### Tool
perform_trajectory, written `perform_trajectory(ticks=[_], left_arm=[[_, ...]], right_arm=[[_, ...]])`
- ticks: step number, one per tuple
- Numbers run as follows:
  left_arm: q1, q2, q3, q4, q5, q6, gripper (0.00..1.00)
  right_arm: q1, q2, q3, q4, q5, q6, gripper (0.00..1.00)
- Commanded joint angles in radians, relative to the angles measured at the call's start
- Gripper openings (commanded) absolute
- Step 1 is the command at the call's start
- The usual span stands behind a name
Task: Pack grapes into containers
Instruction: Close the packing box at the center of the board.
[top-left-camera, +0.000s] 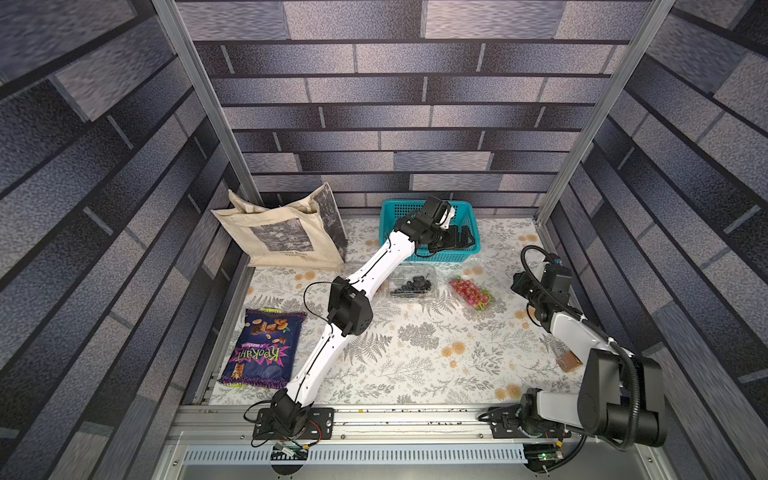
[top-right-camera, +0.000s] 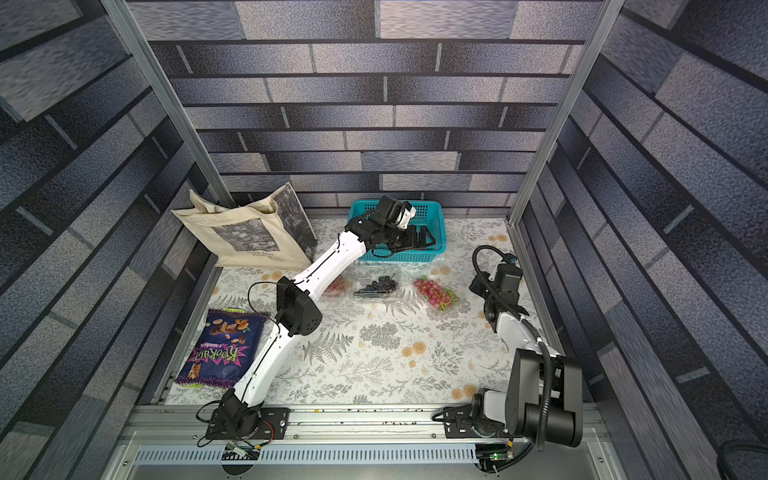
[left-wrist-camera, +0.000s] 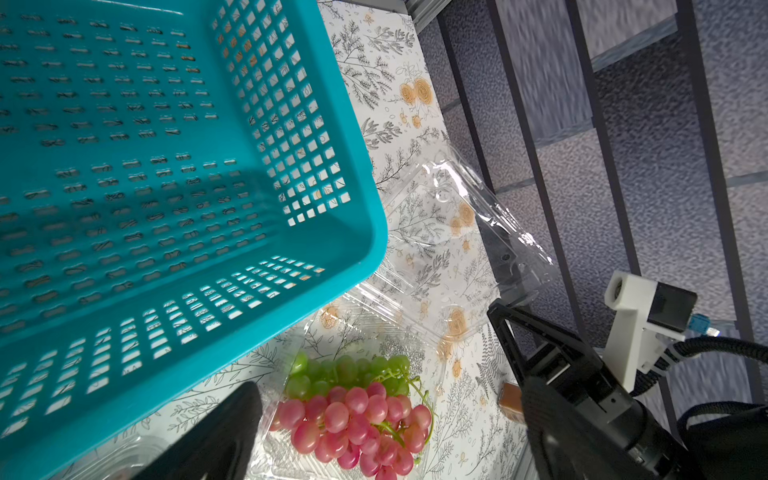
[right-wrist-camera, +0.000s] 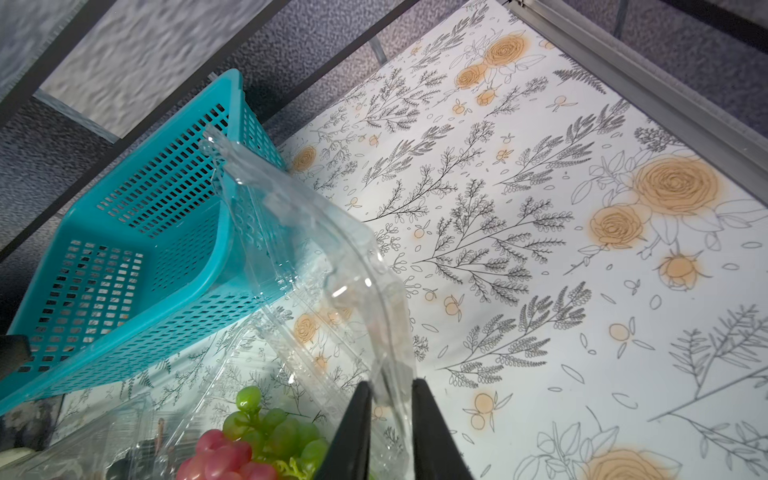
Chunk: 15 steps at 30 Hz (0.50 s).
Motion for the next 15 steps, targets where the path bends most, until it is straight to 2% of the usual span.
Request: perform_trajectory(ticks=[1,7,10,15], left_arm=[[-0.005,0.001,0.013,-0.025,0.018,0.015,1.00],[-0.005,0.000,0.010,-0.034,0.016,0.019,1.00],[-0.004,0.003,0.013,-0.025,0.014,0.014,1.00],[-0.001,0.012,0.013,0.010,0.022,-0.014,1.00]], right_arm=[[0.007,0.003,-0.011,0.009,0.040,-0.009,0.18],[0.007,0.008,0.007,0.001,0.097,-0.046,0.14],[0.007,0.002,0.014,0.015,0.078,-0.051,0.11],[0.007,-0.054,0.000,0.007,0.104,-0.059,0.09]])
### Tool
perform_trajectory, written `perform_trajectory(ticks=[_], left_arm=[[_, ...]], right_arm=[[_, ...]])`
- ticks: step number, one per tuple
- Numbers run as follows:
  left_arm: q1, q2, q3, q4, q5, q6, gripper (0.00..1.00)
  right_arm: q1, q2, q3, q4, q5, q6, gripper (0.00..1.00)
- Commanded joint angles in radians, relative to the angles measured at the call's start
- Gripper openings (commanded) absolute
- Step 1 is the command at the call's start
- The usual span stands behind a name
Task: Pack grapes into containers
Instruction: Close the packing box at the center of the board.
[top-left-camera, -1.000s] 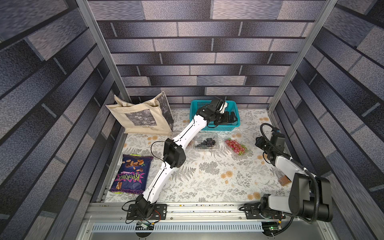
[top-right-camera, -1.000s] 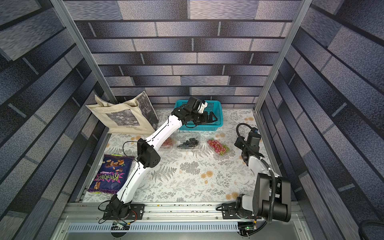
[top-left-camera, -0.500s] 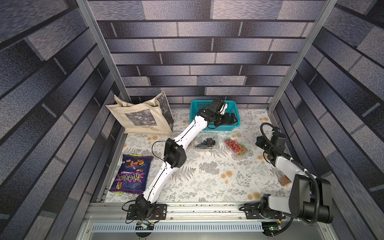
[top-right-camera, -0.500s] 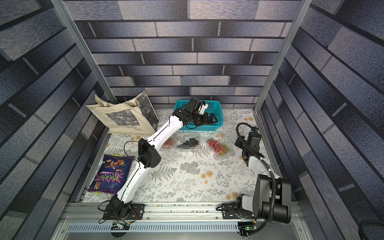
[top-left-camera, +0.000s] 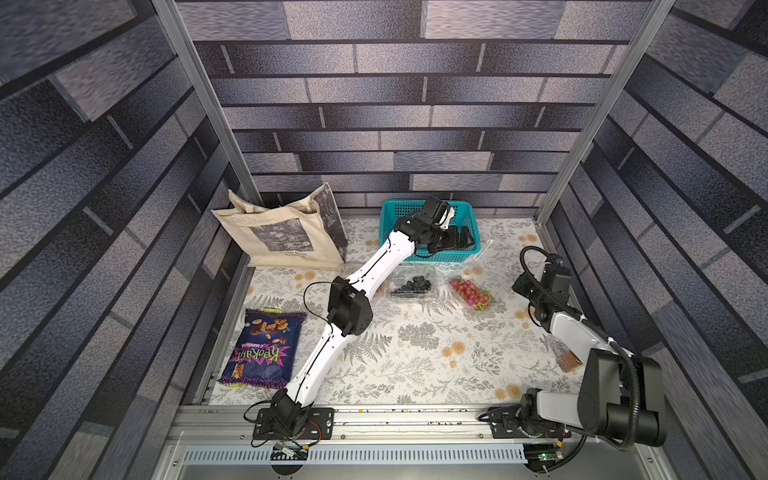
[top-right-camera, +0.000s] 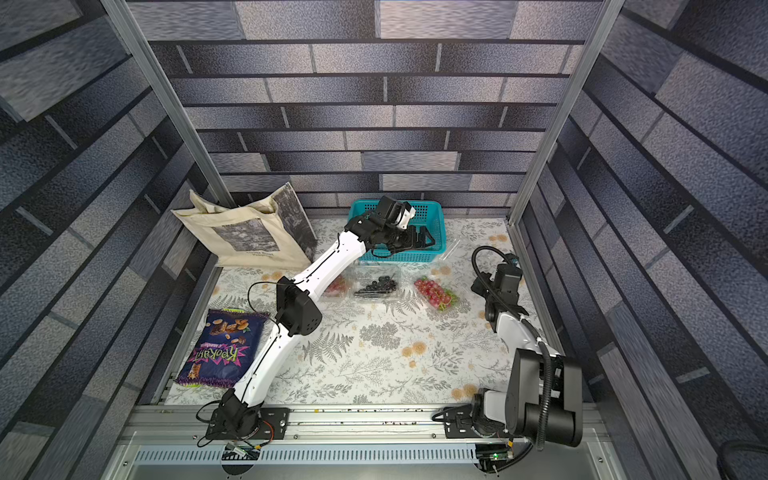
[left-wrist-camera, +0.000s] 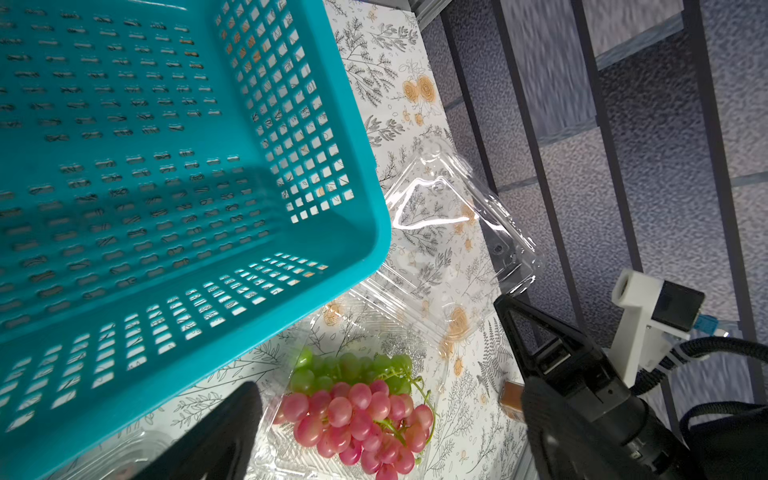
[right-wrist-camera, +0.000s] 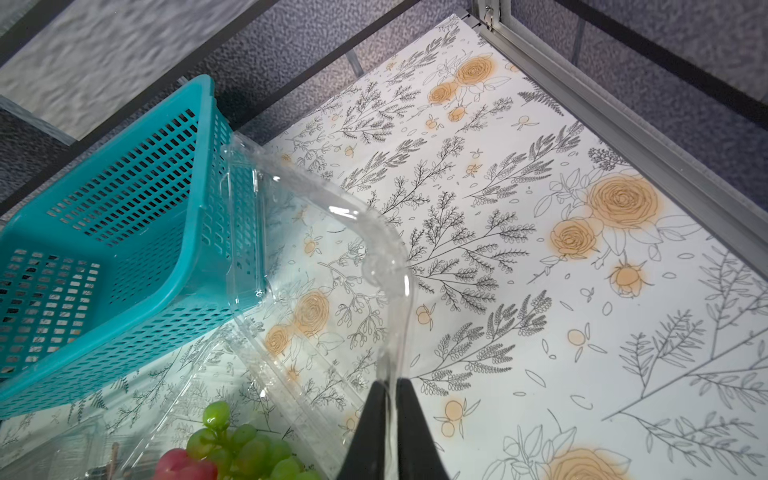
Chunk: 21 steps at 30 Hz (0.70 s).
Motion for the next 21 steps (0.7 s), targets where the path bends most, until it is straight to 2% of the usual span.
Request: perform_trajectory(ticks=[1,21], left_arm=[[-0.002,0.013,0.011,0.021,0.024,-0.017,1.00],[-0.016,0.035,0.016,0.085,0.039,-0.068,1.00]], right_arm=[[0.007,-0.057,-0.003,0.001,0.045,-0.028,0.08],[0.009,-0.125,-0.077,0.017,-0.014,-0.004,0.07]])
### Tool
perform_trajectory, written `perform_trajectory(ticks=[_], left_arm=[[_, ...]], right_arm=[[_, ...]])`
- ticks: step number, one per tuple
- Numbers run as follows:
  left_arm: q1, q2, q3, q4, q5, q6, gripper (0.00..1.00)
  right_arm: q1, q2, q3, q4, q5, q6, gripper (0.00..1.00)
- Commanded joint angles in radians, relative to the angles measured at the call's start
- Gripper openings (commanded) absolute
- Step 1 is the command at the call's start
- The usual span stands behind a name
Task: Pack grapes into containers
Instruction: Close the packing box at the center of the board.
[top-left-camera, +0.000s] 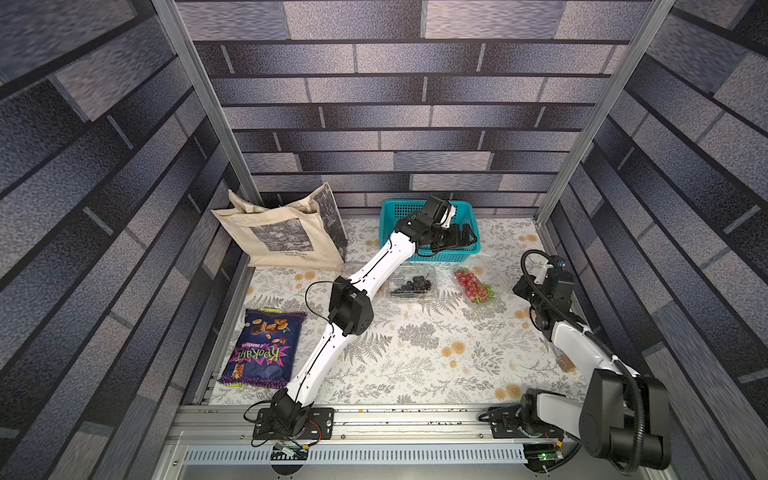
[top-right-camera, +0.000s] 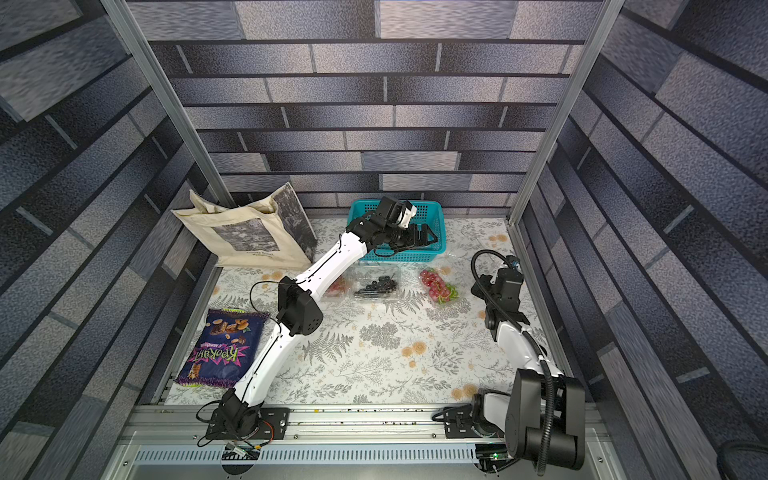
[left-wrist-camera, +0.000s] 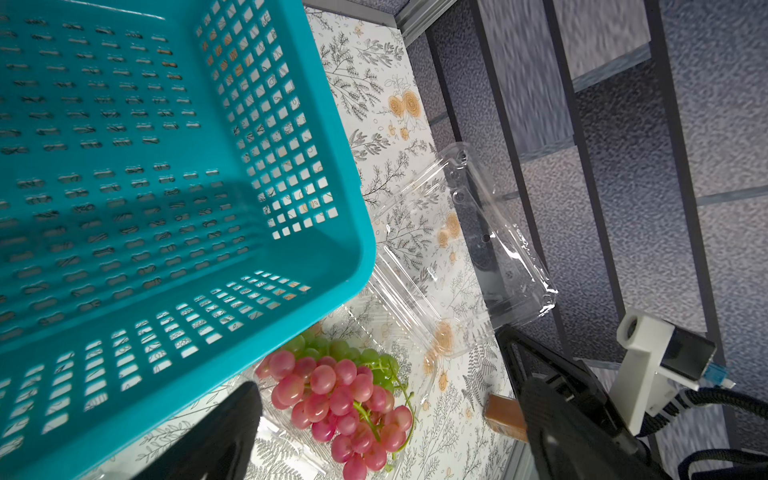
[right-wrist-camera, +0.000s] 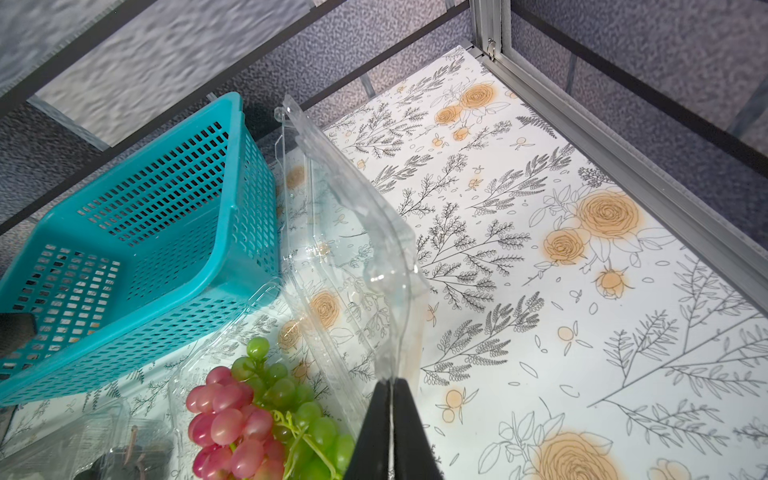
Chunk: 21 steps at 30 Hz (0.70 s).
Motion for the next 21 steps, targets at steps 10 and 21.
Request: perform_trajectory(ticks=[10,21], left_arm=[[-0.029,0.019,0.017,0.027,0.030,-0.028,1.00],[-0.009,0.006,0.016,0.032,0.032,-0.024,1.00]], right_arm=[[0.048,-0.060,-0.051,0.005,-0.033,-0.001,0.08],[0.113,-0.088,-0.040,-0.028,-0.022,-0.021,0.12]])
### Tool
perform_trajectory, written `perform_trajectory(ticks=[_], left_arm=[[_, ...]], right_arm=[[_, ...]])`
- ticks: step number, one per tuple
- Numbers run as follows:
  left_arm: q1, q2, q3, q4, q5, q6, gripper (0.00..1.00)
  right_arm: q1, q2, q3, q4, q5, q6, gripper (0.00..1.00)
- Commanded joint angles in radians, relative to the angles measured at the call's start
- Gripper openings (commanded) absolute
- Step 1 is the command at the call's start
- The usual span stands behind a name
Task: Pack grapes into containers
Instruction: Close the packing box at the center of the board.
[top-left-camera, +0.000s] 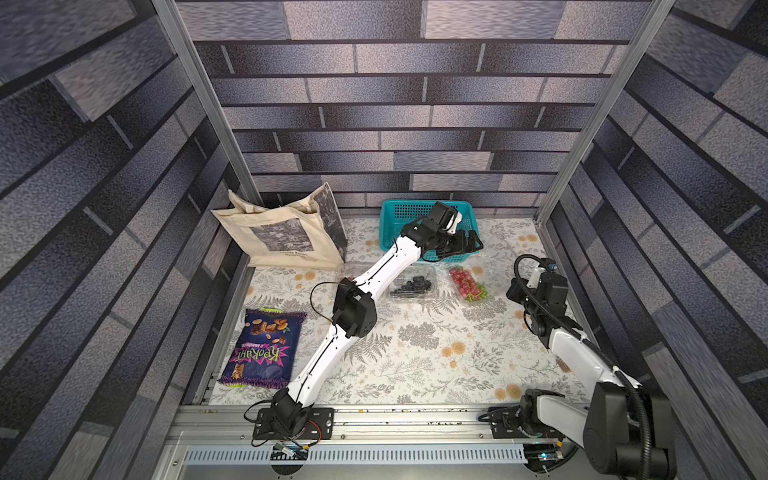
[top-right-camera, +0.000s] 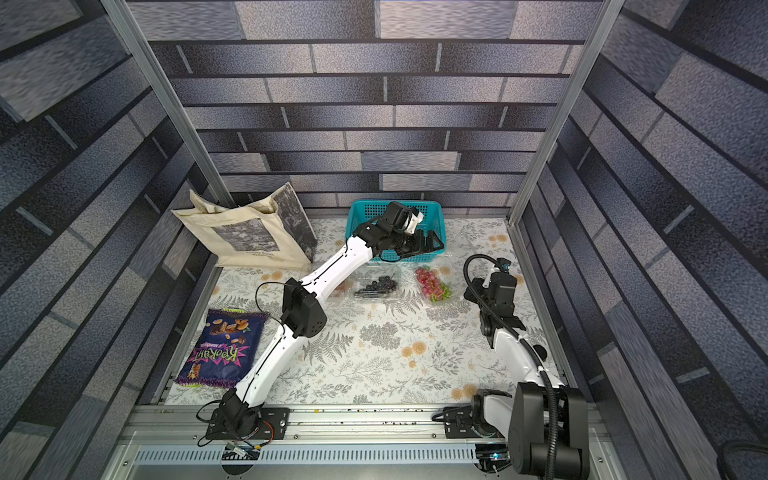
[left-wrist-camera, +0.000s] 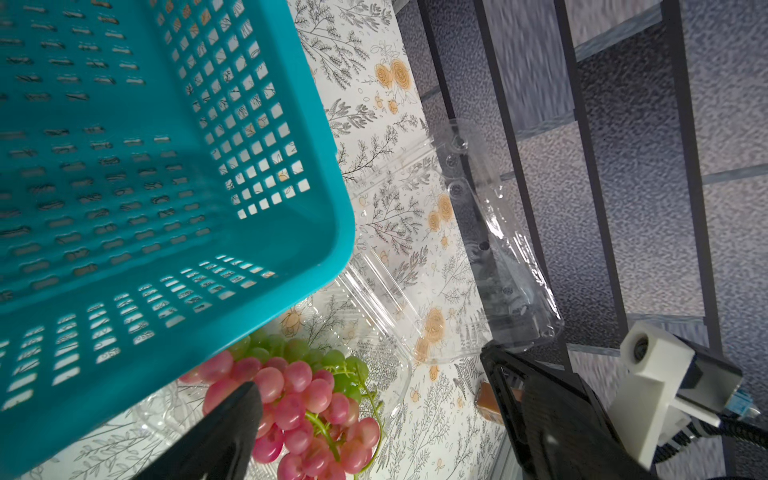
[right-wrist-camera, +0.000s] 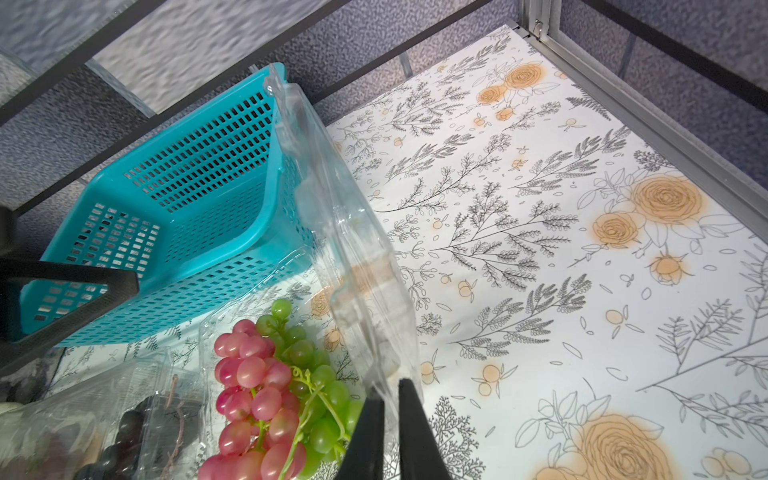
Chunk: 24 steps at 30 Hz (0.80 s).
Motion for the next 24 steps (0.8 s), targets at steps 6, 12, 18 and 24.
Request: perform_trajectory(ticks=[6,12,18,24], left_arm=[[0.010,-0.024,0.015,0.026,0.008,-0.009,1.00],[0.011,-0.025,0.016,0.028,0.013,-0.009,1.00],[0.003,-0.035,0.016,0.032,0.015,-0.012,1.00],[-0.009,-0.032,0.018,0.085,0.051,-0.080,1.00]], right_arm=[[0.074,-0.055,-0.007,-0.055,0.019,-0.030,0.12],[0.125,-0.080,-0.022,-0.092,0.053,-0.036,0.12],[0.140,-0.101,-0.030,-0.124,0.101,-0.045,0.11],[0.151,-0.137,-0.056,-0.129,0.107,-0.045,0.09]])
